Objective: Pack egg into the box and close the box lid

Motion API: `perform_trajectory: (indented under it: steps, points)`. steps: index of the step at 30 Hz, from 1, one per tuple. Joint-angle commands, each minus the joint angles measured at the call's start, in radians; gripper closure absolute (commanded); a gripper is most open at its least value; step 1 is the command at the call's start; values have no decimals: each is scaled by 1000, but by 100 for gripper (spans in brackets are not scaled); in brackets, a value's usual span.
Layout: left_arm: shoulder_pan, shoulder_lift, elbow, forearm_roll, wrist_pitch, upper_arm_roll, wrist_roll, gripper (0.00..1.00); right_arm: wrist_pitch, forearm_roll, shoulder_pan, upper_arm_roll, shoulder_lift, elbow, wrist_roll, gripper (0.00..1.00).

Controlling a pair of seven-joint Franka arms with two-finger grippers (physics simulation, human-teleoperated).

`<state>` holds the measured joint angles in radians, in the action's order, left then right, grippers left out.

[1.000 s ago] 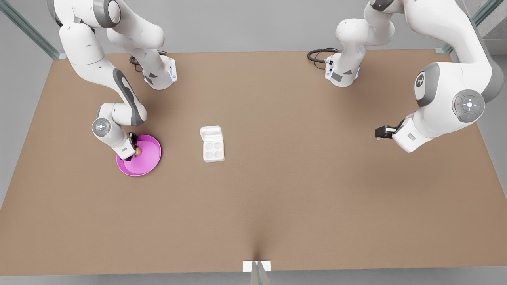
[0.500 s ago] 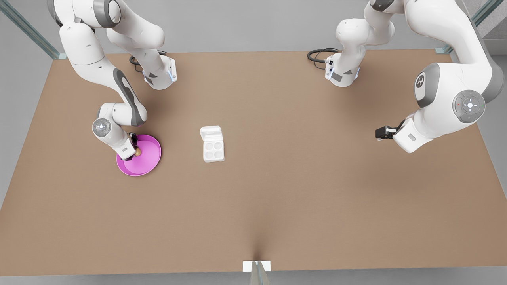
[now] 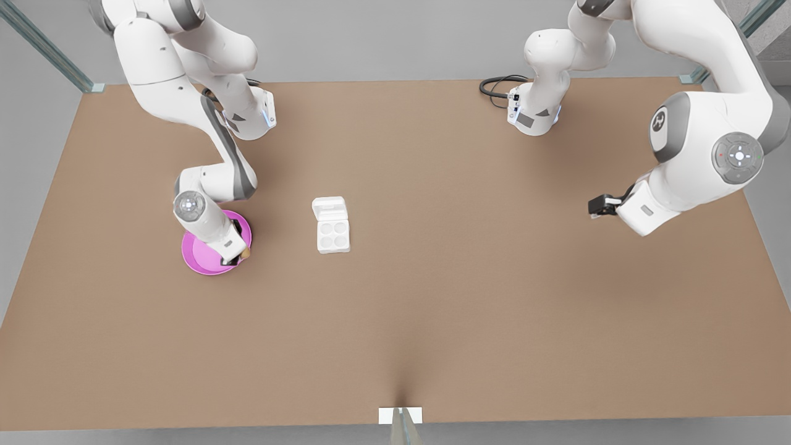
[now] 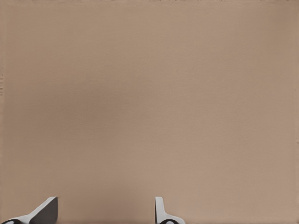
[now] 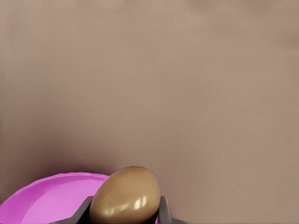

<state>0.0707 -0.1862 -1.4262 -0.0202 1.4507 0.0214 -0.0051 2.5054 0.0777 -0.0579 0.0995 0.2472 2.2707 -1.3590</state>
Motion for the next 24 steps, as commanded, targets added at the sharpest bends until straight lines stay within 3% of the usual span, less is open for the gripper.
perform_trajectory:
  steps: [1, 9, 24]
  points:
    - [0, 1, 1, 0, -1, 0, -15, 0, -131, -62, -29, 37, -2, -33, 222, 39]
    - [-2, -21, 36, 2, -9, 0, -6, 0, -151, -191, -243, 86, 112, -191, 485, 39]
    - [0, -19, 29, 2, -29, 2, 1, 0, -132, -219, -327, 104, 225, -286, 590, 39]
